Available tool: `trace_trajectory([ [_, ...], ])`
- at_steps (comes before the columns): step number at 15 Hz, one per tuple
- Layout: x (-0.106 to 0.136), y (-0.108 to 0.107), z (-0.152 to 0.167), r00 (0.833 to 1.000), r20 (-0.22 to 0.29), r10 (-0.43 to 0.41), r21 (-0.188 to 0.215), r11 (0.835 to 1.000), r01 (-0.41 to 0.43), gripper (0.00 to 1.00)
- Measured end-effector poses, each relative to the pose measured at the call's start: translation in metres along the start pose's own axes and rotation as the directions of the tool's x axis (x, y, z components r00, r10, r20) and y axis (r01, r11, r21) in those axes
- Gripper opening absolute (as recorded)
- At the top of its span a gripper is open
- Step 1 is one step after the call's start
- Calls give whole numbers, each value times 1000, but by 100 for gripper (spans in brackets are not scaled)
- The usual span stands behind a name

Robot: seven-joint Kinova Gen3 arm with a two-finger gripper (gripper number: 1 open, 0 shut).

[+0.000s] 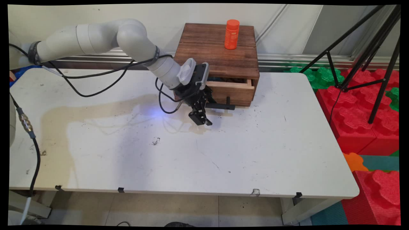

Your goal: Open the drawer

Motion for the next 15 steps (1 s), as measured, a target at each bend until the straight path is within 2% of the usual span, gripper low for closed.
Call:
trace_trajectory([
  [15, 15, 49, -5, 1000, -22, 11, -39, 999, -11, 100],
])
